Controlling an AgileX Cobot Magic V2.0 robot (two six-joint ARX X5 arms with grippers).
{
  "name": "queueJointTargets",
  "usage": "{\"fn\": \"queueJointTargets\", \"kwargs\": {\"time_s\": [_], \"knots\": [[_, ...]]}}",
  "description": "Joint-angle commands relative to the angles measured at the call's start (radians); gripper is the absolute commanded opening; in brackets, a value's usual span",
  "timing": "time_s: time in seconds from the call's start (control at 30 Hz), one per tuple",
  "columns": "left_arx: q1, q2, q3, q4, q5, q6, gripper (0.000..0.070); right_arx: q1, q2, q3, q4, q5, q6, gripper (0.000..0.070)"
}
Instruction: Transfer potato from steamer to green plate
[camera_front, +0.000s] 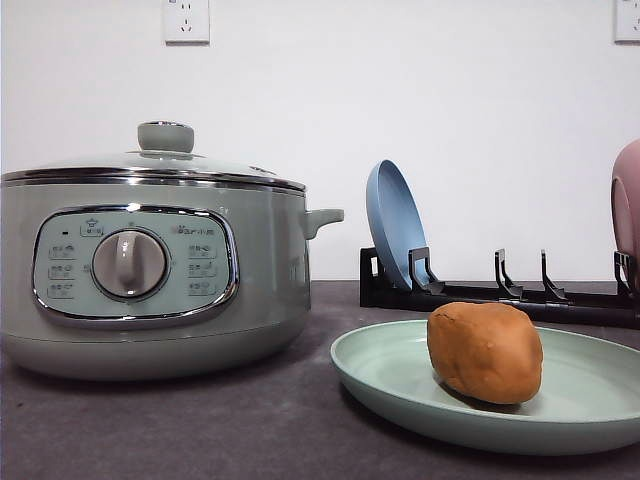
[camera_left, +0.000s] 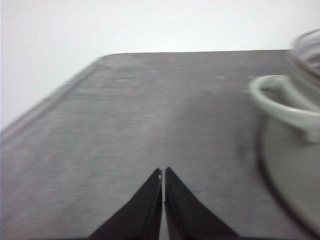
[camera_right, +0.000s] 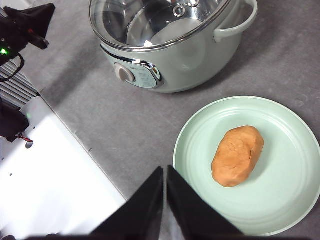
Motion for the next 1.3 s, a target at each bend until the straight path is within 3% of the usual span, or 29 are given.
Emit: {"fn": "queueJointTargets", "kwargs": {"time_s": [0.0, 0.17, 0.87, 0.97, 1.1, 1.27], "knots": [[0.001, -0.002, -0.021, -0.011, 0.071, -0.015, 0.0, 0.004, 0.007, 0.022, 0.01, 0.0, -0.007, 0.0], [0.001, -0.002, -0.021, -0.006, 0.125, -0.07, 0.0, 0.004, 0.007, 0.022, 0.01, 0.0, -0.007, 0.0], [0.001, -0.001, -0.021, -0.006, 0.124, -0.07, 0.0, 0.004, 0.007, 0.022, 0.01, -0.001, -0.007, 0.0], [0.001, -0.001, -0.021, -0.006, 0.124, -0.07, 0.0, -0.001, 0.005, 0.022, 0.021, 0.007, -0.058, 0.0], [0.001, -0.001, -0.021, -0.007, 0.124, -0.07, 0.0, -0.088, -0.041, 0.005, 0.148, 0.033, -0.118, 0.0], [0.001, -0.001, -0.021, -0.007, 0.124, -0.07, 0.0, -0.279, -0.196, -0.137, 0.428, 0.03, -0.082, 0.0]]}}
